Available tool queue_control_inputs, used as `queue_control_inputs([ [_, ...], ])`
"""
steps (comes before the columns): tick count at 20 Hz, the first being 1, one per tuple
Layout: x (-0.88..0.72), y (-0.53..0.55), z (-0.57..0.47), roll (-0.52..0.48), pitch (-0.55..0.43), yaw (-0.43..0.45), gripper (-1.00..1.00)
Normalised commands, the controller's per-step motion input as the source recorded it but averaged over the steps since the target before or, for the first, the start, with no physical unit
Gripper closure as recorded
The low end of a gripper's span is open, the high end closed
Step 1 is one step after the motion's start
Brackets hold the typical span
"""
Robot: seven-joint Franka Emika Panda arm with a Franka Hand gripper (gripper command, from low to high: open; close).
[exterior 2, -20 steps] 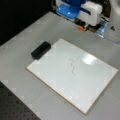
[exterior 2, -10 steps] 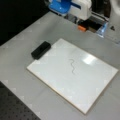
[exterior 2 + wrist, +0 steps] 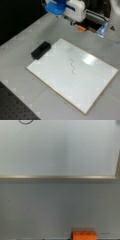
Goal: Erasing curve lines
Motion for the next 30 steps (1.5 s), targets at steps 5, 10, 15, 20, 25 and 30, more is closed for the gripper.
queue_control_inputs([
  [5,0.58,-0.35,0.08,-0.015,0.167,0.249,-1.0],
  [10,0.51,-0.18,0.07,-0.011,0.14,0.24,-1.0],
  [15,0.3,-0.17,0.05,-0.01,0.153,0.187,-1.0],
  [20,0.17,-0.28,0.01,-0.044,0.173,0.055,-1.0],
  [25,0.19,-0.3,-0.09,-0.06,0.125,-0.011,-1.0],
  [30,0.23,-0.25,-0.16,-0.073,0.099,0.022,-1.0],
])
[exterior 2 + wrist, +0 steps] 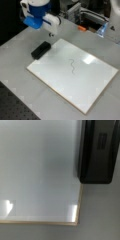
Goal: Erasing curve lines
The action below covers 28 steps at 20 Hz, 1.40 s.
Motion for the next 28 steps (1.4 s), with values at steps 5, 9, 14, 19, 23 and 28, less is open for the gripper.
queue_control_inputs([
  [5,0.19,-0.24,-0.1,-0.023,0.067,0.086,-1.0],
  [9,0.18,-0.35,-0.14,0.018,0.047,0.176,-1.0],
  [14,0.09,-0.42,-0.11,0.018,0.064,0.183,-1.0],
  [19,0.08,-0.38,-0.08,0.075,0.057,0.163,-1.0],
  [23,0.08,-0.2,-0.11,0.117,0.025,0.079,-1.0],
  [28,0.07,-0.05,-0.11,0.171,-0.005,0.011,-1.0],
])
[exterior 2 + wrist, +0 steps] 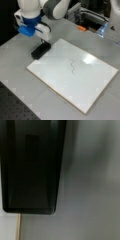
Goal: Erasing curve lines
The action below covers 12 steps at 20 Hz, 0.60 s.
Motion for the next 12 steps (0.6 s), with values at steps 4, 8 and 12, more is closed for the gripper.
queue_control_inputs([
  [4,0.08,-0.02,-0.12,0.191,-0.042,-0.003,-1.0],
  [8,0.07,-0.04,-0.08,0.187,-0.061,-0.015,-1.0],
  [12,0.07,-0.04,-0.07,0.166,-0.075,-0.012,-1.0],
])
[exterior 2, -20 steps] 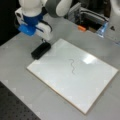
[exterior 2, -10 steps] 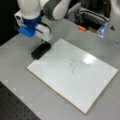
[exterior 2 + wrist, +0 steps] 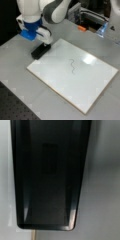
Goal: Erasing curve lines
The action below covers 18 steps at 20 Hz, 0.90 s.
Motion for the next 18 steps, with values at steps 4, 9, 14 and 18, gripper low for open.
queue_control_inputs([
  [4,0.08,-0.04,-0.11,0.141,-0.086,0.01,-1.0],
  [9,0.07,-0.05,-0.1,0.115,-0.077,0.016,-1.0],
  [14,0.02,-0.03,-0.08,0.098,-0.065,0.012,-1.0],
  [18,0.02,-0.02,-0.1,0.103,-0.067,0.017,-1.0],
])
